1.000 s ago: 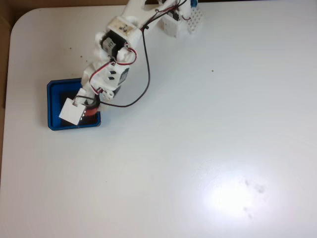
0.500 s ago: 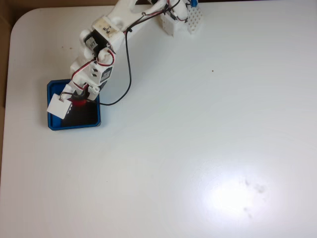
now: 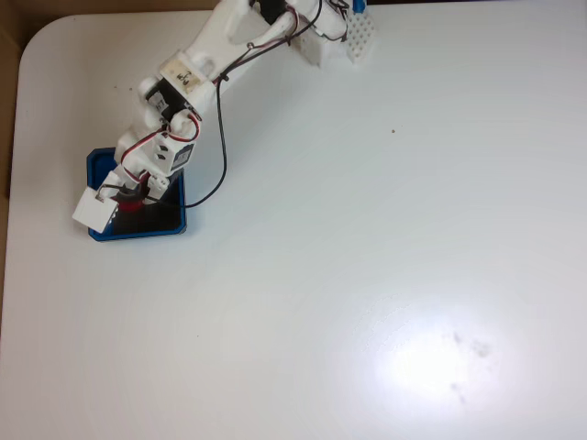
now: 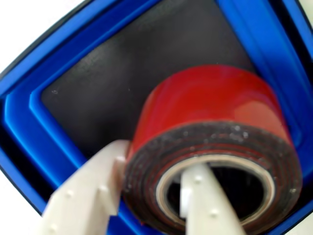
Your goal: Pick the red roll and drop it in the blue box
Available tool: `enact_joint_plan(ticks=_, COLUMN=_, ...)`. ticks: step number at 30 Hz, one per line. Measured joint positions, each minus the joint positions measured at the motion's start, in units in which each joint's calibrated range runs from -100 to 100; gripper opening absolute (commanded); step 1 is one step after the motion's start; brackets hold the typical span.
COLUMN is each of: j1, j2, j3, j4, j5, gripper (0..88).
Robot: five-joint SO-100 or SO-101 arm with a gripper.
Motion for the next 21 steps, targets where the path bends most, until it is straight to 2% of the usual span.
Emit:
enact_joint_plan(ticks=9, j1=0.2, j2=5.2, j3=-5.1, j4=0.0, j5=0.0, gripper=1.5)
enact_joint_plan(ticks=15, j1=0.2, j2=5.2, j3=-5.1, j4=0.0, j5=0.0, gripper=7.2)
enact_joint_plan(ticks=21, j1=1.6, j2=5.2, j3=-5.1, j4=0.0, j5=0.1, gripper=7.6)
